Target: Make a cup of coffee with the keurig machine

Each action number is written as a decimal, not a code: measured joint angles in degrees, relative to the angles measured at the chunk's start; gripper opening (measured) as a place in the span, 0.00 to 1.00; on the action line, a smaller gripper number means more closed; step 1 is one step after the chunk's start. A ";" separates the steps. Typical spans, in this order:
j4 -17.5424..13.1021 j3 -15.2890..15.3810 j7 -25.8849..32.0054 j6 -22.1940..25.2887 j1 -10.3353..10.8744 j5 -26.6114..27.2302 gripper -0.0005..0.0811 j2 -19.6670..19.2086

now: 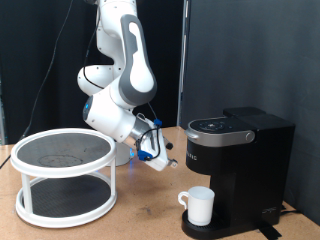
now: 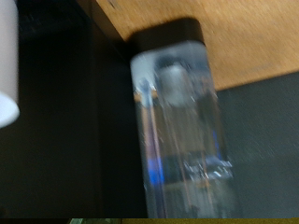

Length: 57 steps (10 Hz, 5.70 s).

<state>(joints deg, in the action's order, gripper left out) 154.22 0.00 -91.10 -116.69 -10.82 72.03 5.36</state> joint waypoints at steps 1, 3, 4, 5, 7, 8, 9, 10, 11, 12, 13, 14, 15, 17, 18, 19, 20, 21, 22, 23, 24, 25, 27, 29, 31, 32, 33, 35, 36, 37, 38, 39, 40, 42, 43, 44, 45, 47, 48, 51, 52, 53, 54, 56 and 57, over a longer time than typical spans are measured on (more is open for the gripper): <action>0.47 -0.55 -0.90 2.71 -0.39 -0.62 0.91 2.03; 0.80 -2.25 -2.76 9.13 -1.30 -0.70 0.91 5.54; 1.54 -2.91 -3.72 10.79 -1.66 -0.70 0.91 7.25; 1.53 -2.84 -3.49 10.67 -1.66 -0.81 0.91 7.10; 1.30 -2.84 1.15 15.48 -1.62 -1.68 0.91 7.86; 1.26 -2.85 3.10 18.55 -1.60 -1.72 0.91 9.29; 1.22 -2.87 3.86 21.13 -1.60 -1.69 0.91 11.02; 1.17 -2.91 3.85 23.34 -1.60 -0.91 0.91 12.72; 1.10 -2.94 3.55 25.12 -1.60 0.41 0.91 14.43; 1.01 -2.94 2.69 26.13 -1.60 1.59 0.91 16.17; 0.86 -2.94 1.27 26.87 -1.60 2.23 0.91 17.93; 0.58 -2.94 -0.14 27.52 -1.60 2.59 0.91 19.62; 0.27 -2.94 -1.49 28.09 -1.60 3.05 0.91 21.13; 0.28 -2.92 -2.93 28.27 -1.61 3.24 0.91 22.73; -0.02 -2.29 -3.38 27.09 -1.61 3.22 0.91 22.91; -1.05 -0.51 -4.85 24.55 -1.60 2.28 0.91 23.65; -2.46 2.09 -6.25 20.63 -1.61 -0.07 0.91 25.04; -3.64 5.10 -8.28 15.42 -1.68 -2.62 0.91 26.69; -4.90 8.07 -10.29 10.79 -1.76 -6.32 0.91 28.25; -6.52 10.59 -11.18 7.47 -1.86 -10.89 0.91 29.28; -8.45 12.67 -11.52 5.26 -2.02 -16.04 0.91 29.61; -10.63 14.20 -11.66 4.74 -2.16 -21.21 0.91 29.35; -12.61 15.02 -11.70 4.76 -2.62 -23.70 0.91 27.56; -13.47 16.71 -13.54 4.91 -2.86 -30.17 0.91 27.46; -16.79 20.69 -17.44 4.94 -3.36 -39.77 0.91 26.55; -18.72 22.26 -19.97 4.48 -3.78 -42.11 0.91 25.43; -20.60 23.66 -23.04 3.38 -4.58 -44.18 0.91 24.03; -24.28 25.67 -27.76 1.77 -6.64 -48.29 0.91 20.61; -26.08 26.33 -29.19 1.39 -7.61 -50.20 0.91 18.67; -27.92 26.65 -30.02 1.39 -8.22 -51.59 0.91 16.53; -29.87 26.72 -30.13 1.64 -8.55 -52.57 0.91 14.26; -31.92 26.75 -30.13 2.16 -8.73 -53.42 0.91 11.75; -33.88 26.78 -30.26 2.47 -8.76 -54.33 0.91 9.30; -36.65 26.89 -30.28 2.50 -8.75 -55.09 0.91 5.60; -37.35 26.99 -29.77 2.50 -8.74 -55.77 0.91 4.57; -37.58 27.10 -28.89 2.38 -8.68 -56.50 0.91 3.96; -37.53 27.24 -28.10 2.14 -8.67 -57.22 0.91 3.53; -36.88 27.64 -27.48 1.87 -8.67 -58.58 0.91 2.96; -36.56 27.85 -27.44 1.83 -8.66 -58.83 0.86 2.52; -35.68 28.36 -27.29 1.83 -8.60 -59.28 0.63 0.90; -35.46 28.56 -27.29 1.83 -8.59 -59.50 0.40 0.26; -35.19 28.72 -27.28 1.83 -8.58 -59.77 0.40 -0.20; -34.99 28.88 -27.28 1.79 -8.58 -60.17 0.19 -0.70; -34.58 29.05 -27.28 1.36 -8.58 -60.64 0.04 -1.29; -34.34 29.08 -27.28 1.22 -8.58 -60.76 0.02 -1.36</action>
<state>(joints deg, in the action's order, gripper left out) 119.89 29.08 -118.39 -115.47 -19.40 11.26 3.99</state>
